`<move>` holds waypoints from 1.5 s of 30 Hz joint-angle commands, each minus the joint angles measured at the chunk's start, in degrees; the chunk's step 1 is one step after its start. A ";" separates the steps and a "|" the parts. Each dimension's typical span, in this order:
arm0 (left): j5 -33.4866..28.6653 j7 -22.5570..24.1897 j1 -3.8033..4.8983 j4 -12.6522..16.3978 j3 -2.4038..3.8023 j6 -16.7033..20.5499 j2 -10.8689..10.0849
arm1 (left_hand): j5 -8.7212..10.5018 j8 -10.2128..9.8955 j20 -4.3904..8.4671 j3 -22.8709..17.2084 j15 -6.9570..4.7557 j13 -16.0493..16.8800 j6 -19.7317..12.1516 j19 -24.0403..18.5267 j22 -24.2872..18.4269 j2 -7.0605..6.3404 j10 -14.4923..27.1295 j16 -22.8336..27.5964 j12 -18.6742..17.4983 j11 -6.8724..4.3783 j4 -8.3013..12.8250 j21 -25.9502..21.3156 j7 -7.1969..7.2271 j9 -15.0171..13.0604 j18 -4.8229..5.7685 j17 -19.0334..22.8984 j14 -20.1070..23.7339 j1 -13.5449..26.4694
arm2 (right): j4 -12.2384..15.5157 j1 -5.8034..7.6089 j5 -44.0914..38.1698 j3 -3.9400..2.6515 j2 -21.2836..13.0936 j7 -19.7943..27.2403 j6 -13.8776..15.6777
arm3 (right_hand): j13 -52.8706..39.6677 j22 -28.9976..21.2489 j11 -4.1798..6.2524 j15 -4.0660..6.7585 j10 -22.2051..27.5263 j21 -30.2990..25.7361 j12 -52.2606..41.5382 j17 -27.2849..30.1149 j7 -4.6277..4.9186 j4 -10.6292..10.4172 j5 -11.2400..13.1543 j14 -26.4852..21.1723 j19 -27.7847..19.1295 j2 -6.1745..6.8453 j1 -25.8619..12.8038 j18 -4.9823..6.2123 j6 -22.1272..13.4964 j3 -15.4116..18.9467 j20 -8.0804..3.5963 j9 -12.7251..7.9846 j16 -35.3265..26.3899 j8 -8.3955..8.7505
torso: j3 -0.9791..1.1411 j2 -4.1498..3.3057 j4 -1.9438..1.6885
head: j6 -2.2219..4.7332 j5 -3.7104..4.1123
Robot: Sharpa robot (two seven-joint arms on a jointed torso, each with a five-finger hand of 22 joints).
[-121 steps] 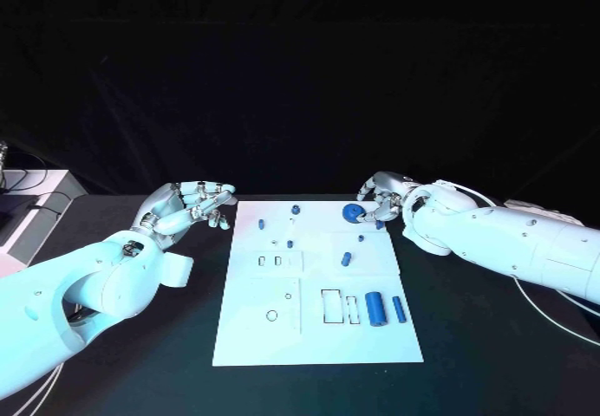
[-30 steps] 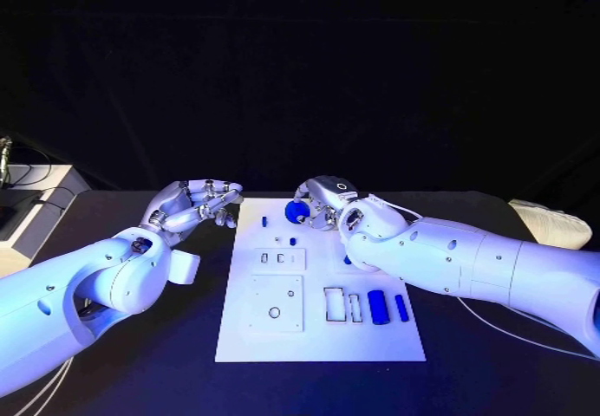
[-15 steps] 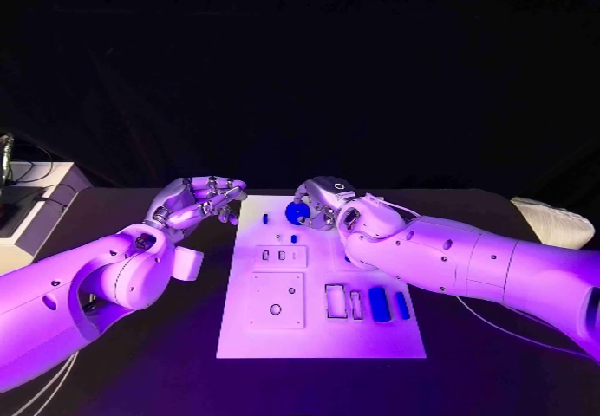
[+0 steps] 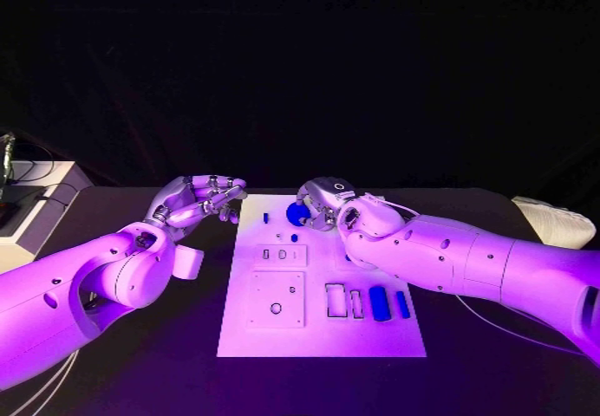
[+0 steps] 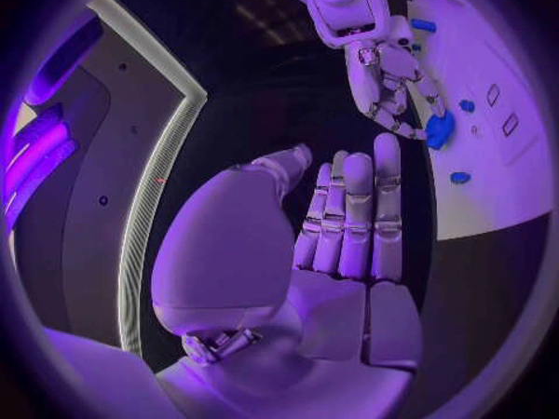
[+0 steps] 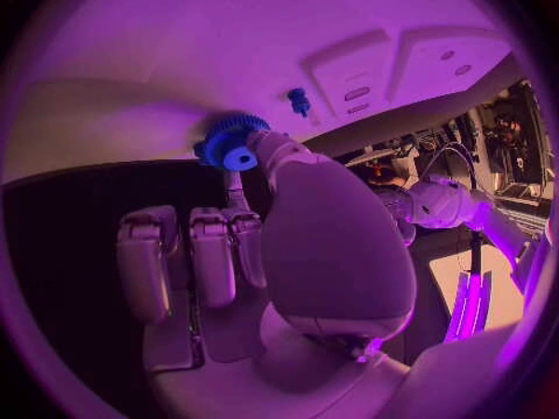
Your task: Assemble the parts on the task board
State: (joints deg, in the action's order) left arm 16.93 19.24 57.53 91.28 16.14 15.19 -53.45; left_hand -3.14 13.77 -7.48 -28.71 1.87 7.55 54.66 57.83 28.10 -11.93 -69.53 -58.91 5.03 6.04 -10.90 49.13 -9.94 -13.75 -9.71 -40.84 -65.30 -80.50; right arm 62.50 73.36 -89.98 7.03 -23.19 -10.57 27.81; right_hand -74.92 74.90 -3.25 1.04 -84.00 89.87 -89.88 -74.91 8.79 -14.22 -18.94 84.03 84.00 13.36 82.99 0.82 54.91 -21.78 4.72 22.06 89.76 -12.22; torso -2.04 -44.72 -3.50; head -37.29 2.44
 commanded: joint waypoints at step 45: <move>0.22 0.10 0.00 0.15 0.04 -0.41 -0.15 | 0.14 0.33 -0.02 -0.13 0.16 0.11 -0.59 -0.44 0.22 0.34 0.62 -0.35 -0.26 0.08 0.08 0.48 -0.14 -0.08 -0.74 0.14 0.39 0.25 | -2.03 -0.14 1.13 0.47 0.69 -0.41 -6.86 | -15.08 15.10 -0.78 -0.65 -6.00 0.13 -0.12 -15.09 -0.14 -2.28 -2.11 5.97 6.00 -3.07 -16.61 -0.82 -0.84 3.81 0.88 -0.68 0.24 5.17 | 0.07 -0.03 0.02 | 0.05 -0.21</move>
State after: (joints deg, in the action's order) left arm 16.99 19.11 57.53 91.33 16.14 15.24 -53.69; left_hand -3.14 13.77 -7.48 -28.71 1.87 7.59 54.45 57.83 28.24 -11.93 -69.31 -58.90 5.03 6.25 -10.90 49.31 -10.15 -13.79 -9.71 -40.80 -65.30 -80.50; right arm 60.62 73.54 -88.37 7.27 -22.55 -10.39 24.27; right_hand -74.94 74.92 -4.07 0.62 -83.98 89.87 -89.88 -74.90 8.46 -16.74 -20.84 84.01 84.00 10.33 66.88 0.82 54.36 -17.78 5.16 21.48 89.76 -7.24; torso -1.93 -44.73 -3.48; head -37.24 2.21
